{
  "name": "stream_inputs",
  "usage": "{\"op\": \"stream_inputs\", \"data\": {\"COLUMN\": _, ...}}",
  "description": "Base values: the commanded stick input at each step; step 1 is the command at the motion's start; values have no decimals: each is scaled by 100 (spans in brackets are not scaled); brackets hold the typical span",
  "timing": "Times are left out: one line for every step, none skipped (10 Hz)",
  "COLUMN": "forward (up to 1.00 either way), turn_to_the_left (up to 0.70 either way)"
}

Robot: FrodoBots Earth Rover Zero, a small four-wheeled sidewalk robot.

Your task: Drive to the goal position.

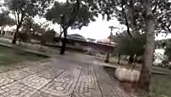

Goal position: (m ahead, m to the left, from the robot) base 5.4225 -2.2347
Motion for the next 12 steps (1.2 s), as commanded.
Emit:
{"op": "stream_inputs", "data": {"forward": 100, "turn_to_the_left": 0}}
{"op": "stream_inputs", "data": {"forward": 100, "turn_to_the_left": 0}}
{"op": "stream_inputs", "data": {"forward": 100, "turn_to_the_left": 0}}
{"op": "stream_inputs", "data": {"forward": 100, "turn_to_the_left": 0}}
{"op": "stream_inputs", "data": {"forward": 100, "turn_to_the_left": 0}}
{"op": "stream_inputs", "data": {"forward": 100, "turn_to_the_left": 0}}
{"op": "stream_inputs", "data": {"forward": 100, "turn_to_the_left": 0}}
{"op": "stream_inputs", "data": {"forward": 100, "turn_to_the_left": 0}}
{"op": "stream_inputs", "data": {"forward": 100, "turn_to_the_left": 0}}
{"op": "stream_inputs", "data": {"forward": 100, "turn_to_the_left": 0}}
{"op": "stream_inputs", "data": {"forward": 100, "turn_to_the_left": 0}}
{"op": "stream_inputs", "data": {"forward": 100, "turn_to_the_left": 0}}
